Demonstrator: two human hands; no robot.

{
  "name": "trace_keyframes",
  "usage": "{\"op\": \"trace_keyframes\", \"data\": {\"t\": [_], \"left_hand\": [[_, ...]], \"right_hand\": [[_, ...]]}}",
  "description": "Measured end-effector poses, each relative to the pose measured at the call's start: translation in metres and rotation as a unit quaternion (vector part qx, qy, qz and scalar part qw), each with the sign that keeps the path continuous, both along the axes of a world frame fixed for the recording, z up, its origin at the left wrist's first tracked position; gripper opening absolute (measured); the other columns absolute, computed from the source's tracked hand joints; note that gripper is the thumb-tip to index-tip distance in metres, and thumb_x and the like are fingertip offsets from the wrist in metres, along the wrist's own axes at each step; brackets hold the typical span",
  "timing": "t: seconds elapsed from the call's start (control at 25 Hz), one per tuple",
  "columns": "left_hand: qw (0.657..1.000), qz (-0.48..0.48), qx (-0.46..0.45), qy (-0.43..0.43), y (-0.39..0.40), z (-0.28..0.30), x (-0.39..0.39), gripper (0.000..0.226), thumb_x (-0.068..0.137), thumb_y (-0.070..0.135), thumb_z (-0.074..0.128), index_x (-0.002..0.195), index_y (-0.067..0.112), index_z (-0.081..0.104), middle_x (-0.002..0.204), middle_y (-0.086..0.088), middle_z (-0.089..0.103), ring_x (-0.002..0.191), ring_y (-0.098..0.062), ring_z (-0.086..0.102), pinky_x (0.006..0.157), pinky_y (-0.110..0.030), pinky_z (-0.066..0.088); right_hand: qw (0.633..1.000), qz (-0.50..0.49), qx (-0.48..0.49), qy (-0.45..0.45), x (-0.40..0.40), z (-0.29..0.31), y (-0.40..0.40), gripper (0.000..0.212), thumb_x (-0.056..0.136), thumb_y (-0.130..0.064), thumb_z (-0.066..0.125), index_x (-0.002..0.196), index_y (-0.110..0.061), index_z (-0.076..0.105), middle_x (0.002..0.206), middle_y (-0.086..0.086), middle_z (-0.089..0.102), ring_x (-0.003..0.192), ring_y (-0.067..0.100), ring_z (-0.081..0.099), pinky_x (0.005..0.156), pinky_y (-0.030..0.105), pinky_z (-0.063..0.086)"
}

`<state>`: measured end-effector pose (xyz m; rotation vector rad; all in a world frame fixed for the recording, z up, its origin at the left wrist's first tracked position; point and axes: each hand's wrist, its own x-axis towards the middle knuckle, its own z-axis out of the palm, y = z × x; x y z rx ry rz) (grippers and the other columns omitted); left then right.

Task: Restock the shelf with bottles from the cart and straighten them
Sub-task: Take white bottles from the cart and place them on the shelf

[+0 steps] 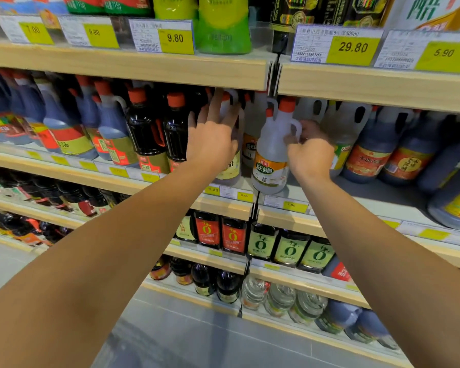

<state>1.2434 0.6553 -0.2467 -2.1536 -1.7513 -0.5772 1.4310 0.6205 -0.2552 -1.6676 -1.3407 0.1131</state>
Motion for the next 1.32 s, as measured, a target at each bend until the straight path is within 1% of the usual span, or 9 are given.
{"op": "trace_keyframes", "data": {"t": [0.08,0.12,0.24,0.32,0.52,0.76,0.84,1.0,1.32], "left_hand": [[1.000,-0.002,0.015,0.005,-0.016,-0.003,-0.004,0.059,0.083,0.037,0.051,0.139,0.024,0.039,0.148,-0.019,0.030,0.134,-0.039,0.032,0.112,-0.055,0.024],[1.000,-0.009,0.014,-0.001,-0.028,-0.006,-0.007,0.058,0.083,0.037,0.053,0.139,0.023,0.040,0.146,-0.019,0.033,0.133,-0.039,0.034,0.111,-0.055,0.025],[0.998,-0.017,-0.055,-0.035,-0.077,-0.016,-0.010,0.067,0.087,0.038,0.057,0.147,0.022,0.030,0.155,-0.015,0.021,0.142,-0.033,0.021,0.114,-0.055,0.017],[0.994,-0.002,-0.094,-0.051,-0.122,-0.018,-0.010,0.071,0.089,0.040,0.055,0.150,0.024,0.023,0.159,-0.010,0.014,0.145,-0.030,0.016,0.116,-0.055,0.015],[0.984,0.052,-0.142,-0.091,-0.248,-0.013,-0.008,0.071,0.089,0.044,0.056,0.150,0.022,0.025,0.156,-0.009,0.025,0.143,-0.030,0.025,0.112,-0.057,0.024],[0.958,0.135,-0.197,-0.162,-0.392,-0.014,-0.029,0.070,0.091,0.045,0.053,0.150,0.024,0.023,0.158,-0.004,0.022,0.144,-0.025,0.023,0.116,-0.054,0.018],[0.946,0.167,-0.209,-0.183,-0.434,-0.018,-0.042,0.069,0.092,0.044,0.053,0.150,0.025,0.023,0.158,-0.002,0.020,0.144,-0.024,0.023,0.117,-0.054,0.018],[0.916,0.248,-0.217,-0.231,-0.515,-0.030,-0.086,0.071,0.089,0.042,0.058,0.150,0.023,0.026,0.157,-0.006,0.024,0.142,-0.027,0.026,0.113,-0.051,0.028],[0.853,0.381,-0.207,-0.288,-0.630,-0.073,-0.205,0.068,0.085,0.032,0.066,0.144,0.014,0.039,0.148,-0.011,0.040,0.136,-0.030,0.037,0.112,-0.046,0.033]], "right_hand": [[0.998,-0.008,-0.056,0.029,0.002,-0.008,-0.016,0.021,0.083,-0.029,0.062,0.089,-0.011,0.055,0.073,0.004,0.055,0.067,0.022,0.053,0.059,0.029,0.036],[0.997,-0.005,-0.069,0.037,0.003,-0.013,-0.027,0.026,0.081,-0.031,0.063,0.091,-0.010,0.053,0.082,0.007,0.057,0.075,0.025,0.056,0.062,0.030,0.038],[0.992,0.053,-0.109,0.011,0.005,-0.016,-0.078,0.048,0.085,-0.033,0.064,0.127,-0.014,0.049,0.128,0.005,0.055,0.115,0.022,0.052,0.088,0.033,0.043],[0.985,0.098,-0.139,-0.022,0.006,-0.012,-0.118,0.057,0.088,-0.032,0.063,0.139,-0.016,0.042,0.141,0.003,0.047,0.127,0.021,0.046,0.099,0.033,0.039],[0.950,0.210,-0.215,-0.081,0.010,0.002,-0.209,0.058,0.090,-0.031,0.063,0.141,-0.017,0.039,0.144,0.004,0.043,0.132,0.023,0.041,0.106,0.037,0.037],[0.900,0.341,-0.226,-0.150,-0.021,0.020,-0.297,0.058,0.088,-0.036,0.063,0.138,-0.017,0.042,0.140,0.005,0.046,0.127,0.024,0.047,0.102,0.035,0.040],[0.883,0.379,-0.227,-0.158,-0.047,0.022,-0.322,0.056,0.087,-0.036,0.064,0.137,-0.020,0.044,0.140,0.003,0.046,0.125,0.022,0.048,0.099,0.034,0.041],[0.835,0.465,-0.227,-0.187,-0.116,0.015,-0.370,0.055,0.087,-0.037,0.065,0.135,-0.022,0.045,0.139,0.000,0.047,0.122,0.021,0.050,0.096,0.035,0.046],[0.753,0.563,-0.240,-0.241,-0.261,-0.022,-0.428,0.055,0.086,-0.033,0.066,0.135,-0.017,0.047,0.137,0.002,0.049,0.125,0.021,0.048,0.100,0.031,0.040]]}}
